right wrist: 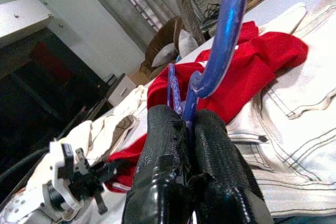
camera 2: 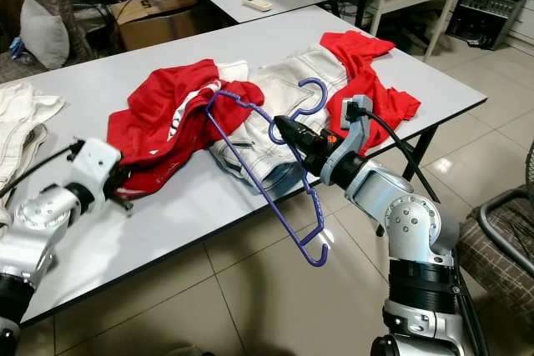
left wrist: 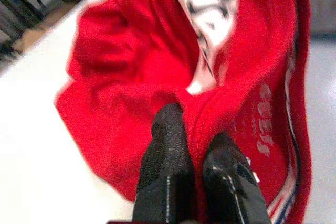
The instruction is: Hang hanger
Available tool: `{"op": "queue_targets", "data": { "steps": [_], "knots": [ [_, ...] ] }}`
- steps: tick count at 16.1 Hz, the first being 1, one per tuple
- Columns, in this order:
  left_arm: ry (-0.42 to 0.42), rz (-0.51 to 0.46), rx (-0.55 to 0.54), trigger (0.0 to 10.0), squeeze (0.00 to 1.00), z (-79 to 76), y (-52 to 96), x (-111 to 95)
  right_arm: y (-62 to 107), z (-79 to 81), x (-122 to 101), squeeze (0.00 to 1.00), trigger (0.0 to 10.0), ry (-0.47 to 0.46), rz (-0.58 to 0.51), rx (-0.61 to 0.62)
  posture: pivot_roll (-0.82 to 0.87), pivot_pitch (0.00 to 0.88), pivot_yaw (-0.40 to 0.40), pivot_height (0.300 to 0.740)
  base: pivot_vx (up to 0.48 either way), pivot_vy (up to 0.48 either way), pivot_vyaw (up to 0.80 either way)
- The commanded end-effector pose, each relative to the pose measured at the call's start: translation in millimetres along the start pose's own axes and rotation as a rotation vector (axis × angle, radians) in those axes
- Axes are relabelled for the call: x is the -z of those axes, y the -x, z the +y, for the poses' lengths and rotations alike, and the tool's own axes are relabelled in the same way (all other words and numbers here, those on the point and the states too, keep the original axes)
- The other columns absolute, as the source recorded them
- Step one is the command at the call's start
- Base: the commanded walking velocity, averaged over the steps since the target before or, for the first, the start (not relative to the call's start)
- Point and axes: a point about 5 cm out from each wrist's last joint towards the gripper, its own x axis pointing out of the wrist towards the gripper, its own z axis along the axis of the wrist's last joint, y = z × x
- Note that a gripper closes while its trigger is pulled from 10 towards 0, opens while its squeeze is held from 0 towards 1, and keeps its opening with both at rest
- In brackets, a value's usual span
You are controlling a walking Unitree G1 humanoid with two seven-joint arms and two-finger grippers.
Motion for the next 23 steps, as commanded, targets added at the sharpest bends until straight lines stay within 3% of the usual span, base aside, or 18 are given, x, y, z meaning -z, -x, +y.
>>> {"op": "queue_targets", "data": {
  "steps": [1, 3, 5, 6, 16, 20, 23],
  "knots": [
    [-0.027, -0.055, -0.069, 0.0, 0.0, 19.6, 2.5, -20.4, 3.4, 2.1, 0.2, 0.0, 10.0, 0.013, -0.007, -0.003, -0.08, 0.0, 0.107, 0.74, 0.0, 0.0, 0.0],
    [-0.053, -0.132, -0.126, 0.0, 0.0, 31.5, 5.6, -42.1, 9.1, -0.2, 7.9, 0.0, 10.0, 0.003, 0.018, 0.005, -0.07, 0.0, 0.108, 0.74, 0.0, 0.0, 0.0],
    [-0.089, -0.316, -0.116, 0.0, 0.0, 35.1, 10.8, -77.2, 19.4, -0.7, 23.6, 0.0, 10.0, -0.035, 0.075, -0.032, -0.06, 0.0, 0.11, 0.74, 0.0, 0.0, 0.0],
    [-0.115, -0.346, -0.111, 0.0, 0.0, 35.0, 12.8, -85.1, 23.6, -2.4, 31.3, 0.0, 10.0, -0.053, 0.097, -0.032, -0.06, 0.0, 0.109, 0.74, 0.0, 0.0, 0.0],
    [-0.072, -0.349, -0.146, 0.0, 0.0, 40.4, 13.9, -101.3, 45.9, -9.1, 52.0, 0.0, 10.0, -0.13, 0.144, -0.08, -0.04, 0.0, 0.098, 0.74, 0.0, 0.0, 0.0],
    [-0.074, -0.353, -0.108, 0.0, 0.0, 36.0, 12.9, -105.7, 42.4, -8.7, 52.3, 0.0, 10.0, -0.136, 0.138, -0.091, -0.04, 0.0, 0.1, 0.74, 0.0, 0.0, 0.0],
    [-0.097, -0.355, -0.023, 0.0, 0.0, 25.7, 12.9, -108.1, 28.0, -9.9, 51.5, 0.0, 10.0, -0.142, 0.133, -0.101, -0.04, 0.0, 0.102, 0.74, 0.0, 0.0, 0.0]
  ]
}}
